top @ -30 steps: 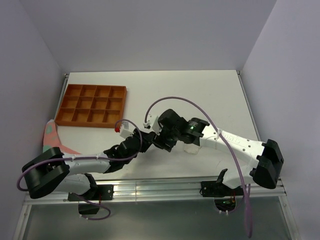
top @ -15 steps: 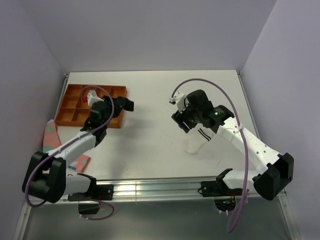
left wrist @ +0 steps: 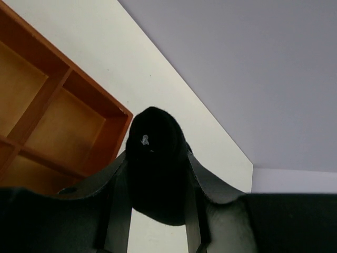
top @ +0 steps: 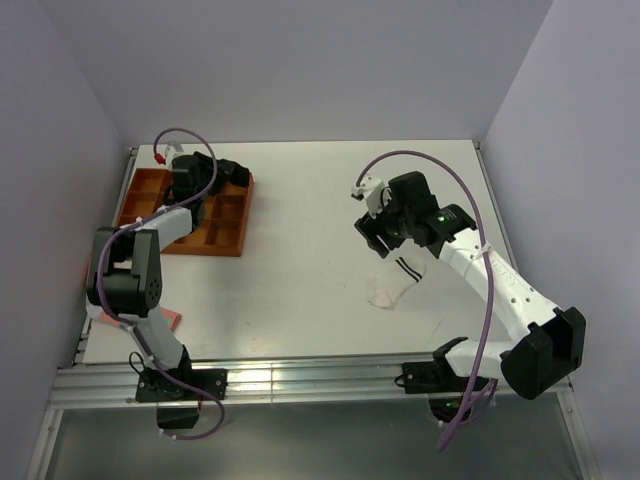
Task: Roll the socks
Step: Pick up the sock at the center of the board, then place the sock in the storage box.
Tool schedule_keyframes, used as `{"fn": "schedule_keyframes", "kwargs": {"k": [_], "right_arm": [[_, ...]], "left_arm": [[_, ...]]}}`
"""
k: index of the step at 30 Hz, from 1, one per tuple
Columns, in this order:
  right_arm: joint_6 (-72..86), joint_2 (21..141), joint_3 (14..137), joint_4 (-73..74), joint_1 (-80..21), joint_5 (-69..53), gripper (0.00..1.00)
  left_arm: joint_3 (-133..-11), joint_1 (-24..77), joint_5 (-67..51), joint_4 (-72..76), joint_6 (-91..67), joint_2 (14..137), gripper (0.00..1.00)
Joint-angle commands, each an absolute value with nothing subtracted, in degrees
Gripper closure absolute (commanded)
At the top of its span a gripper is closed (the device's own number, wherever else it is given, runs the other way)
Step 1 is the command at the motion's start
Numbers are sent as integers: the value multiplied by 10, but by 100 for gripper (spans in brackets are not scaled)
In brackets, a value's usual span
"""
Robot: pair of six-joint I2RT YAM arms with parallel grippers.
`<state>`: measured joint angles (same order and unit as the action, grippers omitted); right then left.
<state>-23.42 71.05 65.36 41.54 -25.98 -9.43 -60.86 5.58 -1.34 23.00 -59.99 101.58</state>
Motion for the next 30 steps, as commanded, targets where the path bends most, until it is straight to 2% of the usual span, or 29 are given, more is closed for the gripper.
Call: {"fn": "schedule_keyframes", "kwargs": {"k": [1,11,23,30], "right_arm": [[-249,715,661,396,-257,-101,31],[-257,716,652,389,-255,-112,31],[-260,721,642,385,-256,-114,31],[-260,722,639,384,-255,-118,31]], "left_arm": [[-656,53,-33,264,-594,1063,100],[-703,42,-28,294,-611,1159,100],[-705,19,-37,306,-601,1166,100],[-756,19,-34,228,-584,1192,100]]}}
